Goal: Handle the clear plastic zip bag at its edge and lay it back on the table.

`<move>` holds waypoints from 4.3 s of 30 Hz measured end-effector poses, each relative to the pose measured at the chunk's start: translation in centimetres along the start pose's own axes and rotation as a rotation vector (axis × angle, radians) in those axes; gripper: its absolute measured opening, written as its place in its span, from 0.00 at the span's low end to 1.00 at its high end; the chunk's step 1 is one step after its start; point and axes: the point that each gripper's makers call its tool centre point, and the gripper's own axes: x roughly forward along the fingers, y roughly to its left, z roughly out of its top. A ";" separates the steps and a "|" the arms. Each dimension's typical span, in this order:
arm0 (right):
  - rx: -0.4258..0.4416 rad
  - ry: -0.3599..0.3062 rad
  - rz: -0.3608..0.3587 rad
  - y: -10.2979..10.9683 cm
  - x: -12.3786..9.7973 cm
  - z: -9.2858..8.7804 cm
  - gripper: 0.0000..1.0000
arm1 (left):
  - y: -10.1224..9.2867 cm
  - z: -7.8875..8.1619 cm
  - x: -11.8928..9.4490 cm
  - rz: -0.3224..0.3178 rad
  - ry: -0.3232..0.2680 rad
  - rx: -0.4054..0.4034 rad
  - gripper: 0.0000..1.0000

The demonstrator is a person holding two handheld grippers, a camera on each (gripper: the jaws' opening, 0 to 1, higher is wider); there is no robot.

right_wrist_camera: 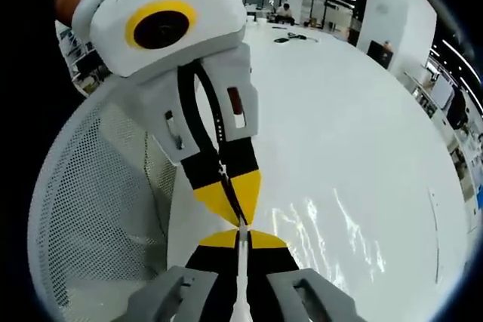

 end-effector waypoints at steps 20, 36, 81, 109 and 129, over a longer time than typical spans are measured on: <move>0.019 0.027 0.010 0.1 0.3 -0.5 0.00 | -0.2 -0.3 0.3 -0.012 0.009 -0.040 0.00; 0.012 0.048 0.011 0.2 0.4 -0.8 0.00 | -0.4 -0.6 0.4 -0.022 0.005 -0.083 0.00; 0.024 0.110 0.031 0.8 0.8 -0.6 0.00 | -1.0 -0.9 1.4 -0.057 0.061 0.050 0.00; 0.046 0.182 0.014 0.5 0.7 -1.3 0.00 | -1.1 -0.7 1.0 -0.068 0.020 -0.094 0.00; 0.128 0.113 0.034 0.6 0.1 -1.3 0.00 | -0.9 0.3 0.6 -0.061 -0.062 -0.037 0.00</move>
